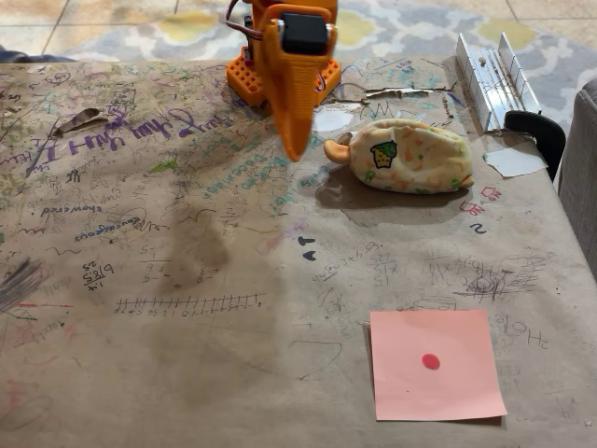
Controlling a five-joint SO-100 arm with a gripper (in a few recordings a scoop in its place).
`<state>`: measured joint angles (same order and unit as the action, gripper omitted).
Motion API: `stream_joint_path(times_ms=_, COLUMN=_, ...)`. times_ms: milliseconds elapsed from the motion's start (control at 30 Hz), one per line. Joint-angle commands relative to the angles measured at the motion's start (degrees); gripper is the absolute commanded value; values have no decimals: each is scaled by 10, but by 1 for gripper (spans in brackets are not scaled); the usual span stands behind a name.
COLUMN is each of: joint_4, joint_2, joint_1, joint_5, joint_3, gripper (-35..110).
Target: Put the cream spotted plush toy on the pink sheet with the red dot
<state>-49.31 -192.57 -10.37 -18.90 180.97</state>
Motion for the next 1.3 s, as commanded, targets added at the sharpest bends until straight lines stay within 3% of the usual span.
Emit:
stream_joint_path(times_ms=0, joint_4=-40, joint_2=-9, joint_1=-74, joint_5=-94, joint_3=-5, gripper=0)
stream_joint_path(times_ms=67, joint_4=-70, joint_2=14, joint_1=-93, joint_5=-81, joint_3=-59, gripper=0)
stream_joint_path(times_ms=267, joint_4=-247, joint_2=222, joint_1=-249, joint_5=-166, joint_3=-348, gripper=1)
stream_joint_path(times_ms=400, joint_4=-262, joint_2=385, joint_1=-260, joint_5=-281, joint_3=-375, gripper=16)
stream_joint_path(times_ms=500, joint_4=-266, joint_2=517, joint_1=-262, joint_5=-412, joint_3=-365, gripper=19)
stream_joint_path(times_ms=733, joint_4=-210, joint_2=697, joint_1=-176, joint_5=-565, joint_3=-392, gripper=20)
stream_joint_path(times_ms=1000, joint_4=-37, joint_2=827, joint_1=-193, joint_5=-506, joint_3=-389, gripper=17)
stream_joint_path(times_ms=1133, joint_4=-12, joint_2=824, joint_1=-211, joint_5=-465, joint_3=-377, gripper=0)
stream_joint_path(times_ms=1267, joint_4=11, joint_2=809, joint_1=-211, joint_5=-422, joint_3=-368, gripper=0)
